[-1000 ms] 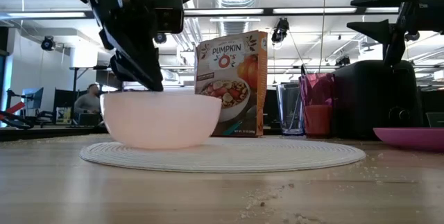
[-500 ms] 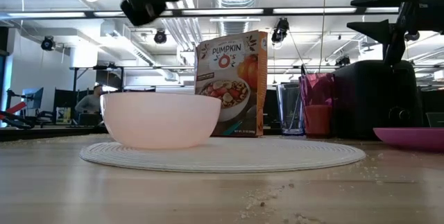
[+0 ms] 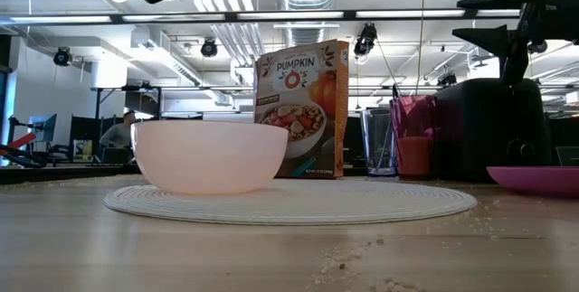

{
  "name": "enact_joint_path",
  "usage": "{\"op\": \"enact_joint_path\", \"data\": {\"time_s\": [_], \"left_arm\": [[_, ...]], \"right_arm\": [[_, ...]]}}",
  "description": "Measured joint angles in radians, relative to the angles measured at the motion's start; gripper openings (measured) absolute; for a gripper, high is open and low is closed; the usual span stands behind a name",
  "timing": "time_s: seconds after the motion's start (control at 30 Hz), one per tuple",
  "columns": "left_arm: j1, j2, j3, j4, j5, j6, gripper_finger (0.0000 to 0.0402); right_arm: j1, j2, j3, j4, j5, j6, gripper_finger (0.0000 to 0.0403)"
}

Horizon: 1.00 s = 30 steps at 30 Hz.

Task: Arrange a breakfast setting
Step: Put the pink plate on the white table mat to the right of the orange bowl

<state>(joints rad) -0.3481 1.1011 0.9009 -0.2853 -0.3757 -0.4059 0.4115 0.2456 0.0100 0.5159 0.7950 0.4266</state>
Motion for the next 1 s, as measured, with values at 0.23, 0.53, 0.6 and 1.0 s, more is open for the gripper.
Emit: {"op": "enact_joint_path", "data": {"time_s": [0.23,0.53,0.6,1.0], "left_arm": [[0.000,0.006,-0.025,-0.093,-0.122,-0.044,0.0111],[-0.009,-0.041,-0.067,-0.109,-0.204,-0.104,0.0111],[-0.009,-0.054,-0.067,-0.111,-0.215,-0.100,0.0111],[-0.009,-0.173,-0.067,-0.236,-0.218,-0.132,0.0111]], "right_arm": [[-0.002,0.011,0.000,0.014,0.000,0.030,0.0192],[-0.012,0.015,0.016,-0.018,0.027,0.005,0.0192],[-0.011,0.028,0.050,-0.025,0.033,-0.023,0.0192],[-0.011,0.231,0.413,-0.727,-0.001,0.302,0.0192]]}}
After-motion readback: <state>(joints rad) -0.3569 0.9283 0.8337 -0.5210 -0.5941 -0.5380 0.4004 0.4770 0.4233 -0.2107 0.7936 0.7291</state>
